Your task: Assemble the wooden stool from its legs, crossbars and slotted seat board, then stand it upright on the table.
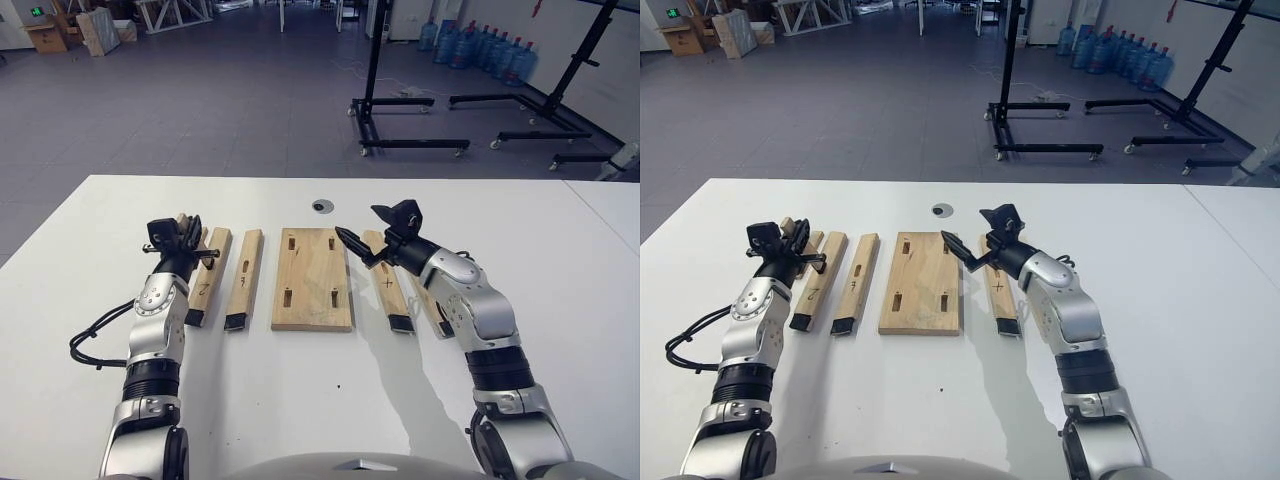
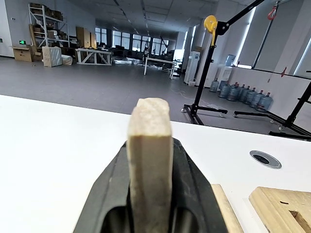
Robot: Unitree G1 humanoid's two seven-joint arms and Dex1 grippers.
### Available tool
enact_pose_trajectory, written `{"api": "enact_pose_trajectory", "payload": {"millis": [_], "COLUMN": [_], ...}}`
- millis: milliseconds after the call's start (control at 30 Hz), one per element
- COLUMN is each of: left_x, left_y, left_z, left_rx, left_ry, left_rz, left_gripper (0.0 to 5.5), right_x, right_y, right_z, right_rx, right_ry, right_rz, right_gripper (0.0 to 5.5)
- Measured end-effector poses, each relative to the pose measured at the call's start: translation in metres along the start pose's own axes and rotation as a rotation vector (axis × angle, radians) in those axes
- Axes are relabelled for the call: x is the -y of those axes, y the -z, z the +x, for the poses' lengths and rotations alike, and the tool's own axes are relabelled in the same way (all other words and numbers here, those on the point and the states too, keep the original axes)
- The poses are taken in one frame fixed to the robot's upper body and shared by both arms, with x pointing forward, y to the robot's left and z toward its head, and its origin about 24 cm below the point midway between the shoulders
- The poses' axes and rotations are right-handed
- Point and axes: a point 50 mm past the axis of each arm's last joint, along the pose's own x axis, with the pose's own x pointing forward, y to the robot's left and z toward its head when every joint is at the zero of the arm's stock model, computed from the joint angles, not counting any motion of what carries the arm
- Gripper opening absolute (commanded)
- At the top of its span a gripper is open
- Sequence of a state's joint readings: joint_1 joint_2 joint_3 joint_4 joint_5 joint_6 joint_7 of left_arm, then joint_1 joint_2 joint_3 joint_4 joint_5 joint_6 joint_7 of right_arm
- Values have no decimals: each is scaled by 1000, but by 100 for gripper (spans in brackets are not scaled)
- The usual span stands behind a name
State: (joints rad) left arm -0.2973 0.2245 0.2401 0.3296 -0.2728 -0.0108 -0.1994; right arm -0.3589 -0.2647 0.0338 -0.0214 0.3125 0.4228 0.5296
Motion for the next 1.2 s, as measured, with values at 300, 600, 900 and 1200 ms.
{"api": "enact_pose_trajectory", "payload": {"millis": [300,600,900,1200], "left_x": [7,11,5,3], "left_y": [7,16,27,29], "left_z": [0,-3,-7,-11], "left_rx": [10,20,-47,-77], "left_ry": [48,69,35,5], "left_rz": [94,155,129,126], "left_gripper": [39,39,104,234], "right_x": [-1,-3,-5,-4], "right_y": [3,5,5,8], "right_z": [-1,0,1,2], "right_rx": [-7,-11,-6,-15], "right_ry": [0,-1,-5,1], "right_rz": [4,9,6,11], "right_gripper": [540,540,540,540]}}
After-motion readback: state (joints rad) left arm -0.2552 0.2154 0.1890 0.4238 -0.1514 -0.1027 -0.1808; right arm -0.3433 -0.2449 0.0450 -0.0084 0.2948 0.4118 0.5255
